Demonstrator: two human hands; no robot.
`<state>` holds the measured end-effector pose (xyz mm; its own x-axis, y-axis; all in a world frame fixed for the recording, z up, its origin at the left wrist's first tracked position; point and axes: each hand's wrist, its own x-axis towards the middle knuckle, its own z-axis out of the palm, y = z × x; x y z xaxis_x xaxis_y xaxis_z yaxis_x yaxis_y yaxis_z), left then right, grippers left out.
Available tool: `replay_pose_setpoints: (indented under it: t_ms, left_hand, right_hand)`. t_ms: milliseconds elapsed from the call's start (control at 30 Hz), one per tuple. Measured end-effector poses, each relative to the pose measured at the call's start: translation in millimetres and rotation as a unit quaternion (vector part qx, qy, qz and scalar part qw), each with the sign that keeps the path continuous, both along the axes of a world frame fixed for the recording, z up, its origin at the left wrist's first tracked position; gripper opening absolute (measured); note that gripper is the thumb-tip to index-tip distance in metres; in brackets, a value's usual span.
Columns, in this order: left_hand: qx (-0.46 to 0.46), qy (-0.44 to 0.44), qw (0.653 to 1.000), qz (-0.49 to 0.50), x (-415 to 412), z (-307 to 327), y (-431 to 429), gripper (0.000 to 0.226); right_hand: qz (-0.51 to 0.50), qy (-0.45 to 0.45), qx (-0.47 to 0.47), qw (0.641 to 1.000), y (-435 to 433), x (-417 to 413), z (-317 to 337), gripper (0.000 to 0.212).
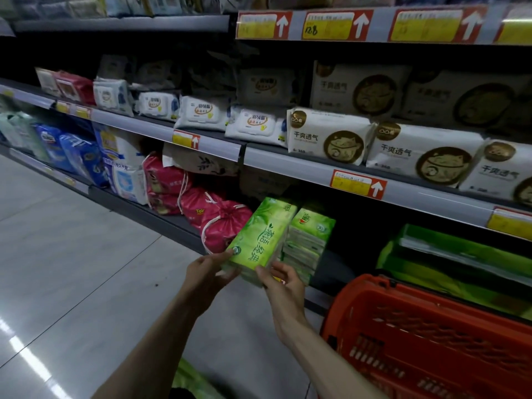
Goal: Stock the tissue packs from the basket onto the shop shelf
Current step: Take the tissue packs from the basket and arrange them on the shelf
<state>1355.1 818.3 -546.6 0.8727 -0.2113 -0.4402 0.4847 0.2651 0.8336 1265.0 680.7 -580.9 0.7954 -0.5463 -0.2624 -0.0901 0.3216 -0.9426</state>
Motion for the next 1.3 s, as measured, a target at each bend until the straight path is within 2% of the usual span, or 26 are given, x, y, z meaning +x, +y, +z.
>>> replay_pose_setpoints:
  t_ms: [133, 233, 333, 433, 667, 867, 967, 1200, 1300]
  left_hand:
    - [0.008, -0.046, 0.998, 0.029, 6, -5, -8, 0.039]
    - [0.015, -0.066, 0.997, 0.041, 9, -8, -15, 0.04]
    - [0.009, -0.074, 0.996, 0.053, 13, -12, -23, 0.04]
    - [0.009, -0.082, 0.995, 0.057, 17, -15, -33, 0.04]
    - [0.042, -0.104, 0.992, 0.05, 28, -15, -65, 0.039]
    - [0.08, -0.158, 0.984, 0.027, 28, -8, -97, 0.035]
    - [0.065, -0.162, 0.985, 0.012, 28, -4, -108, 0.044]
    - [0.096, -0.183, 0.978, -0.012, 51, -39, -112, 0.088]
    - [0.099, -0.178, 0.979, -0.007, 53, -45, -113, 0.091]
  right_hand:
    - [0.052, -0.009, -0.07, 0.996, -1, 0, 8, 0.014]
    - [0.062, -0.007, -0.102, 0.993, -4, -1, 8, 0.01]
    - [0.074, 0.008, -0.13, 0.989, -9, -1, 3, 0.016]
    - [0.113, 0.004, -0.122, 0.986, -12, 3, 4, 0.014]
    - [0.129, 0.002, -0.119, 0.984, -34, 27, 17, 0.039]
    - [0.168, 0.007, -0.153, 0.974, -58, 48, 16, 0.049]
    - [0.16, 0.005, -0.152, 0.975, -65, 56, 14, 0.051]
    - [0.171, -0.004, -0.174, 0.97, -70, 57, 4, 0.057]
    - [0.176, -0.002, -0.18, 0.968, -69, 56, 5, 0.061]
